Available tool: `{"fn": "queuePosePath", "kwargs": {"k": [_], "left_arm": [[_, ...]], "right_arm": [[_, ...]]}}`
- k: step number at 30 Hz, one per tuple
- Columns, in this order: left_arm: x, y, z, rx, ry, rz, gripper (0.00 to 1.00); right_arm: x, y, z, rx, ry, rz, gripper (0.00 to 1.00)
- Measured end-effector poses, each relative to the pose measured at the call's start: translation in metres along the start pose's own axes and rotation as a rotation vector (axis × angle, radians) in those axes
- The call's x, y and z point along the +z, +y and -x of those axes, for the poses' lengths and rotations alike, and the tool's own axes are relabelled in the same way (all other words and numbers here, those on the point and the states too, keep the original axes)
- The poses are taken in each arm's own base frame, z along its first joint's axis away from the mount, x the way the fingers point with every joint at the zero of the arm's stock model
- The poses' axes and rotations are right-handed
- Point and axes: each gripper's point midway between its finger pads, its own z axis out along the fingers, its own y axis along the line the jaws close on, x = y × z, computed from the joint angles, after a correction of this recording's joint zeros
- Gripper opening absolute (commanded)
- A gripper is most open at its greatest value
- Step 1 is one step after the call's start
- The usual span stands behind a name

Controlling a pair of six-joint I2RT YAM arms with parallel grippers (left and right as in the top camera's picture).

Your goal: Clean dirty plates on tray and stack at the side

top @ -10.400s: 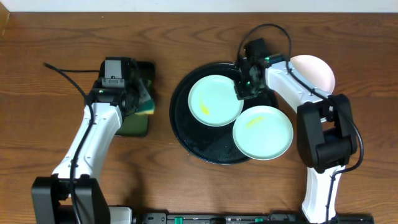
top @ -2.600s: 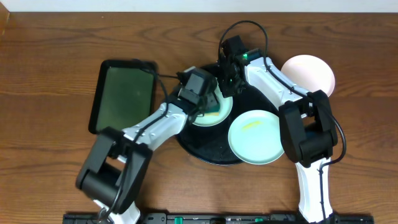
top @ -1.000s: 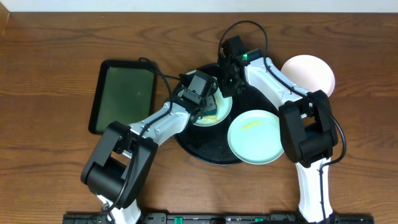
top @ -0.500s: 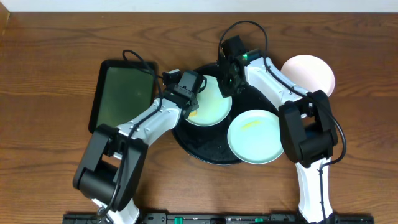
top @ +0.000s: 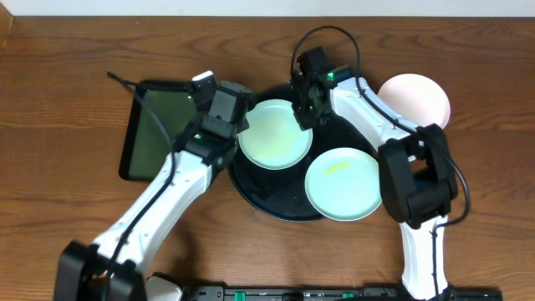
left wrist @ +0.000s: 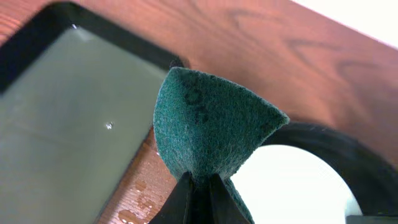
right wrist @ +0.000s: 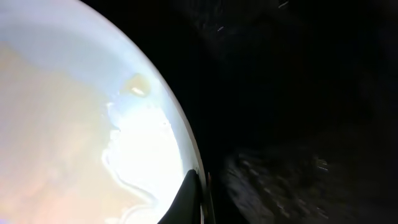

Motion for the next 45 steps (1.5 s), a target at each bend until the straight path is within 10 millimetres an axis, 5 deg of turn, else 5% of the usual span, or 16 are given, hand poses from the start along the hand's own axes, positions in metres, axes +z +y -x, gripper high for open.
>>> {"fn": "queuePosePath", "kwargs": {"k": [4,11,20,32,38,41,45], "left_arm": [[-0.005,0.019,0.016,-0.041,-0.021,0.031,0.08],[0.007,0.085,0.025,-0.125,0.031,0.178,0.08],[0.012,0.148,0.034,-0.246,0.075,0.283,0.08],[0.014,0.155,0.032,-0.261,0.114,0.258,0.08],[0.014,0.154,0.031,-0.26,0.117,0.254,0.08],[0.014,0.154,0.031,-0.26,0.117,0.254,0.08],[0.014,0.154,0.029,-0.258,0.124,0.258,0.08]], "right_arm": [[-0.046,-0.011,0.019,-0.068,-0.101,-0.116,0.01],[-0.146,-0.01,0.046,-0.28,-0.294,-0.399,0.01],[-0.197,0.01,0.064,-0.456,-0.377,-0.756,0.01],[-0.242,0.048,0.077,-0.667,-0.394,-1.063,0.01],[-0.253,0.048,0.077,-0.702,-0.362,-1.139,0.01],[-0.237,0.048,0.068,-0.737,-0.323,-1.069,0.01],[-0.188,0.042,0.052,-0.785,-0.252,-0.793,0.01]]}}
